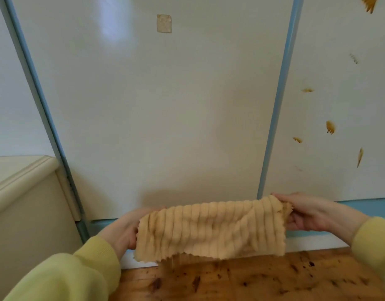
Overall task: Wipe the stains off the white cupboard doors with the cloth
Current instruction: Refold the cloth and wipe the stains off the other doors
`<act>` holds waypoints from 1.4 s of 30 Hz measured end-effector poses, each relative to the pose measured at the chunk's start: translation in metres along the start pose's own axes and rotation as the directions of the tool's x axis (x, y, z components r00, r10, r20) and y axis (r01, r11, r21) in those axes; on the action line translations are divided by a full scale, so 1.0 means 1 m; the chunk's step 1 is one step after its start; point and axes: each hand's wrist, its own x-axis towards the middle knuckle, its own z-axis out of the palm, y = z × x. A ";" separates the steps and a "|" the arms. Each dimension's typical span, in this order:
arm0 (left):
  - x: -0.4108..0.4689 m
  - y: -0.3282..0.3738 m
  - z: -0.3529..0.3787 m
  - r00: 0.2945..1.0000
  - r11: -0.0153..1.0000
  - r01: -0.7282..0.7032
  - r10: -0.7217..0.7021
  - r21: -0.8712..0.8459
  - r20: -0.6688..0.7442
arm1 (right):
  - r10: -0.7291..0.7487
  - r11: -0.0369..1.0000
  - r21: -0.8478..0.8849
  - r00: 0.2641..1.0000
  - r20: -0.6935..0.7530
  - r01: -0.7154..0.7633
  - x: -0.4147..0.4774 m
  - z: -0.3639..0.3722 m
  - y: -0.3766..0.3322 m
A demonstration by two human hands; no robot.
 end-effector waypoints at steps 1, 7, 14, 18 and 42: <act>0.000 0.001 -0.001 0.999 0.999 -0.036 0.036 0.002 0.000 | -0.054 0.998 -0.017 0.999 0.009 0.054 -0.001 -0.002 -0.002; -0.024 0.026 -0.003 0.938 0.948 -0.294 0.310 -0.120 0.153 | -0.350 0.922 -0.102 0.917 0.192 0.373 -0.026 -0.023 -0.032; -0.049 0.045 0.002 0.843 0.889 -0.458 0.438 -0.013 0.313 | -0.465 0.873 -0.111 0.879 0.109 0.475 -0.041 -0.021 -0.048; -0.036 0.031 0.028 0.945 0.954 -0.299 0.300 -0.030 0.126 | -0.365 0.915 -0.278 0.892 -0.266 0.292 -0.004 -0.015 -0.033; -0.048 0.036 0.037 0.957 0.914 -0.238 0.279 -0.328 0.084 | -0.247 0.916 0.303 0.965 -0.089 0.263 -0.012 -0.019 -0.042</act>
